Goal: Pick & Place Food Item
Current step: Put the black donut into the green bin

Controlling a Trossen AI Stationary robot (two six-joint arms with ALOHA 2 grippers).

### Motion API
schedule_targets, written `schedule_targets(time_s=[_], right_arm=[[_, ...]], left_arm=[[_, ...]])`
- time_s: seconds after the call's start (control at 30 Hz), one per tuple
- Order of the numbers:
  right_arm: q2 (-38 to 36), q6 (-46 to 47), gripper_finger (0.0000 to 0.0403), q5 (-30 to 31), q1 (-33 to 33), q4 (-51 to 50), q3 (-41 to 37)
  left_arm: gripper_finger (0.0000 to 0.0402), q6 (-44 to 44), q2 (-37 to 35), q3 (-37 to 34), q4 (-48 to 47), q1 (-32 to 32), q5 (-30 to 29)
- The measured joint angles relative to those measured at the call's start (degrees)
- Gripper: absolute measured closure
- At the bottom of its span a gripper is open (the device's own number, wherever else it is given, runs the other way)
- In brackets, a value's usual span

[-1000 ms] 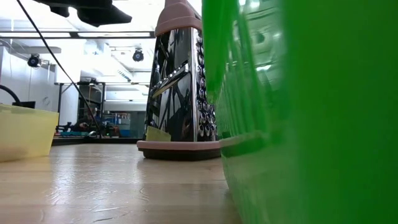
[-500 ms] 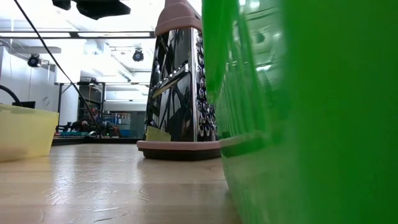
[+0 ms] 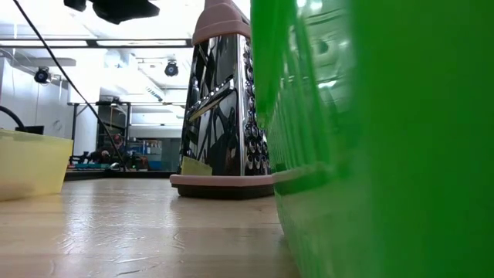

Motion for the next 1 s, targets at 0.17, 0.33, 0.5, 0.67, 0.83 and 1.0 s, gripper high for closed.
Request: schedule_targets(time_s=[0.17,0.33,0.5,0.67,0.83,1.0], right_arm=[[2.3,-0.1,0.0179,0.0,0.0,0.8,0.1],[2.8,-0.9,0.0179,0.3,0.0,1.9,0.2],[2.6,-1.1,0.0192,1.0,0.1,2.1,0.4],[2.8,-1.7,0.0259,0.8,0.6,2.5,0.4],[2.7,-2.4,0.0371,1.0,1.6,2.7,0.4],[2.7,-2.1,0.0391,3.3,2.5,2.4,0.8]], left_arm=[[0.0019,-0.4,0.0,0.0,-0.4,0.0,0.0],[0.0019,-1.2,0.0,0.0,-0.9,0.0,0.0],[0.0019,-1.3,0.0,0.0,-0.9,0.0,0.0],[0.0019,-1.5,0.0,-0.1,-0.9,0.0,0.0],[0.0019,-1.6,0.0,-1.0,-0.8,0.0,0.0],[0.0019,-1.7,0.0,-1.0,-0.4,0.0,0.0]])
